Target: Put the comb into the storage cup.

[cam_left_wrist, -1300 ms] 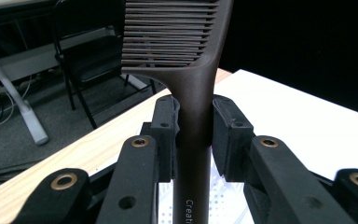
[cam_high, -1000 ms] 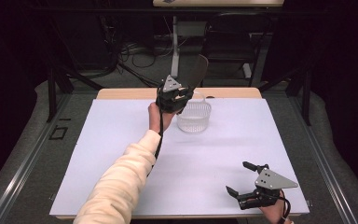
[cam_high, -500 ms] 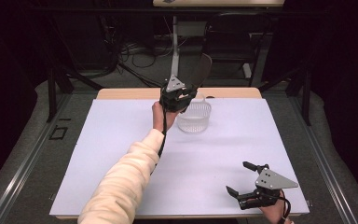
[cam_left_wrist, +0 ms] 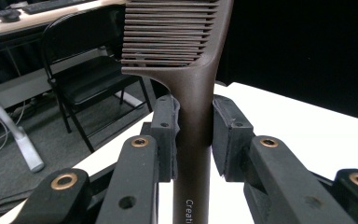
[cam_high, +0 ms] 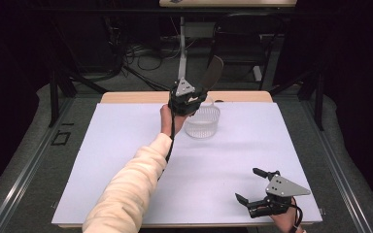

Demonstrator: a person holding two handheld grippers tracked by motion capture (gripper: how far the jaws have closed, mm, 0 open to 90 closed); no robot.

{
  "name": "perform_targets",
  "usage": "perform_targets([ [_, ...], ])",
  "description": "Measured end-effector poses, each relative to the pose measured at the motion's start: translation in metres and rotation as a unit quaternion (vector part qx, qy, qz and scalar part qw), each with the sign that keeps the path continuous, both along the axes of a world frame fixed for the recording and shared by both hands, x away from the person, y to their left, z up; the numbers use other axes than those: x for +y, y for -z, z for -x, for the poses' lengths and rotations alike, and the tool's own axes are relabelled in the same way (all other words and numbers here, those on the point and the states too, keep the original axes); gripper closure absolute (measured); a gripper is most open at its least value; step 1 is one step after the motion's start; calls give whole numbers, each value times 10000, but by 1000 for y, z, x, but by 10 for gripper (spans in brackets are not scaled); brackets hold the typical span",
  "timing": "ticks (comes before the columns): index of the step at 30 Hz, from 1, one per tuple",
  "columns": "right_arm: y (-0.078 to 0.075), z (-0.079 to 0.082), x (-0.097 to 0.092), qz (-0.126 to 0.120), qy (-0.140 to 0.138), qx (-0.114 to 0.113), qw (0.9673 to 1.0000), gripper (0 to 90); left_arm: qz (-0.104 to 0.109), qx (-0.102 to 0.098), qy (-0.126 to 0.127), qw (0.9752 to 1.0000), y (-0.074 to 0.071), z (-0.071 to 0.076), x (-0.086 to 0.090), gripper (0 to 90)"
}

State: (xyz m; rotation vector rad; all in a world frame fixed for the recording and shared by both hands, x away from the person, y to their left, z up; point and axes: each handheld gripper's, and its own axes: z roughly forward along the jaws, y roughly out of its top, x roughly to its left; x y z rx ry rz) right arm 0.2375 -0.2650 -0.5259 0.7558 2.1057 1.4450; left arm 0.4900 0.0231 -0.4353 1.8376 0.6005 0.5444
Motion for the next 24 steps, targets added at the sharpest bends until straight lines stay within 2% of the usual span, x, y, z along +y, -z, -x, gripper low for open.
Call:
perform_targets([
  [13, 0, 0, 0, 9, 5, 4, 10000, 2, -5, -63, 200, 9998, 4, -5, 0, 723],
  [24, 0, 0, -1, -8, 2, -15, 10000, 2, -28, 0, 315, 9995, 10, -9, -1, 723],
])
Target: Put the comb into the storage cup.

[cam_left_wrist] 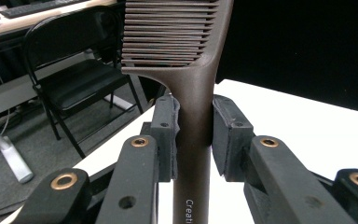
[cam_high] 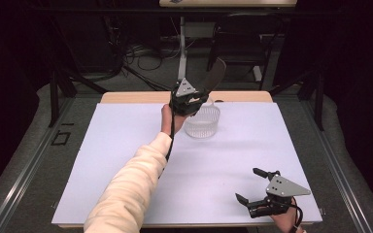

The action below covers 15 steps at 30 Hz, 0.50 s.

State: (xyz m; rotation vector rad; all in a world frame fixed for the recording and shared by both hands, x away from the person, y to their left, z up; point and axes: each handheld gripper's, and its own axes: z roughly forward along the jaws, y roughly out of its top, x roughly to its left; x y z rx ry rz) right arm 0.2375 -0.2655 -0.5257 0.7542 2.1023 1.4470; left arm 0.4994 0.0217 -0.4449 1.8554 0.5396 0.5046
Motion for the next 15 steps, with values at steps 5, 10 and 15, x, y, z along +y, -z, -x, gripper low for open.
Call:
perform_targets([
  [5, 0, 0, 0, 11, -3, 0, 10000, 3, -22, 9, 23, 10000, 2, -1, -1, 723],
  [10, 0, 0, 0, 7, -2, 8, 10000, 2, -28, 27, 49, 10000, 4, -2, -1, 723],
  [15, 0, 0, 0, -3, 8, 30, 10000, 3, -32, 48, 71, 10000, 7, -2, -2, 723],
])
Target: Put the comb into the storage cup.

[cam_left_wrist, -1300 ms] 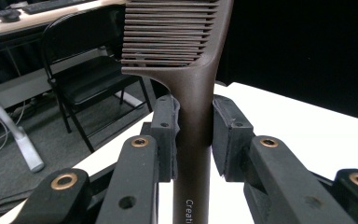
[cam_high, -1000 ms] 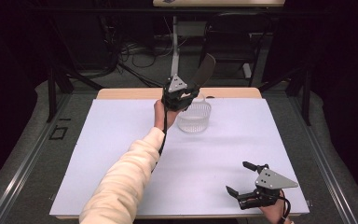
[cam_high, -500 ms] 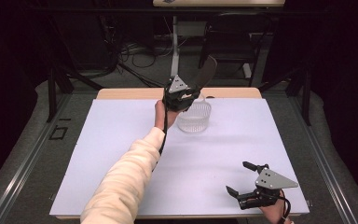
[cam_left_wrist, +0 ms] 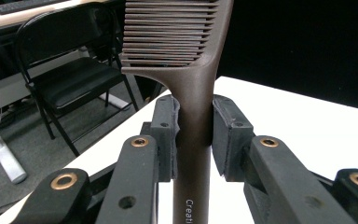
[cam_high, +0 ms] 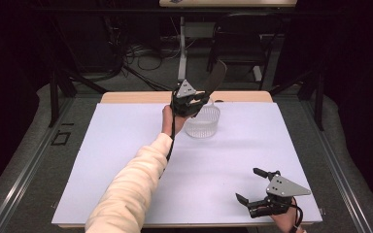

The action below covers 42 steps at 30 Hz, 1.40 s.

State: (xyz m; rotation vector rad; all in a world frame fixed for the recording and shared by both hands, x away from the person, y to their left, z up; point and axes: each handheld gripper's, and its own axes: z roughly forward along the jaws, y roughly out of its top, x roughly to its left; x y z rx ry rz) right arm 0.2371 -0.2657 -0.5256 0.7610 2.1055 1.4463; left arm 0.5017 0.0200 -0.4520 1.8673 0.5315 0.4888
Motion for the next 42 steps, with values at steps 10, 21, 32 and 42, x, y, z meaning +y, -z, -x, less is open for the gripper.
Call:
perform_targets([
  [10, 0, 0, 0, -1, -4, 1, 10000, 3, -13, 67, 30, 10000, 9, -1, 1, 723],
  [21, 0, 0, 0, 14, 2, -17, 10000, 3, -93, 126, 108, 9998, 15, -3, 3, 723],
  [32, 0, 0, 0, 26, -1, 3, 10000, 4, -232, 180, 216, 9993, 21, -4, 2, 723],
  [42, 0, 0, 0, 30, 5, 10, 10000, 4, -333, 229, 254, 9989, 26, -5, 0, 723],
])
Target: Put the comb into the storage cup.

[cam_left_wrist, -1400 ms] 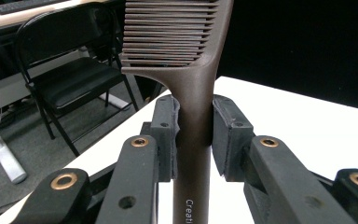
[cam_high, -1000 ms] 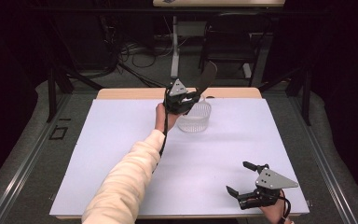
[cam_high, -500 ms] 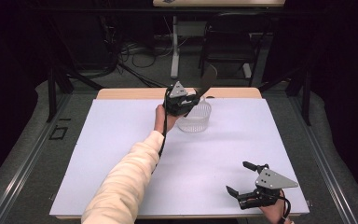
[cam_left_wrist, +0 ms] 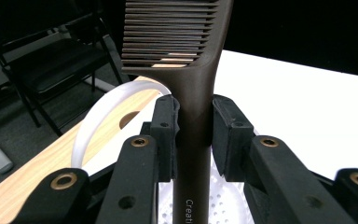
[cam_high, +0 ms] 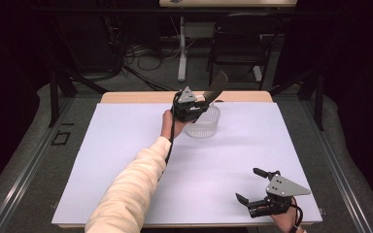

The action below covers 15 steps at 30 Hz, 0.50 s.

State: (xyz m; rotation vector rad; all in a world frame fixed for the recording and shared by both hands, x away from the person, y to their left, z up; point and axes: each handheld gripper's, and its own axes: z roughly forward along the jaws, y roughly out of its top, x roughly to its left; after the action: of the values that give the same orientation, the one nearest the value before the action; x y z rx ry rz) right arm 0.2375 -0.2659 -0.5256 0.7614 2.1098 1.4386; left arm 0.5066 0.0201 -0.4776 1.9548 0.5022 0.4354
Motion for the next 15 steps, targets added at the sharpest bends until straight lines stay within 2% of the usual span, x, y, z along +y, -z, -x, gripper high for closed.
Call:
perform_targets([
  [15, 0, 0, 0, 7, -12, -22, 10000, 4, -208, 110, 90, 9997, 5, -3, -3, 722],
])
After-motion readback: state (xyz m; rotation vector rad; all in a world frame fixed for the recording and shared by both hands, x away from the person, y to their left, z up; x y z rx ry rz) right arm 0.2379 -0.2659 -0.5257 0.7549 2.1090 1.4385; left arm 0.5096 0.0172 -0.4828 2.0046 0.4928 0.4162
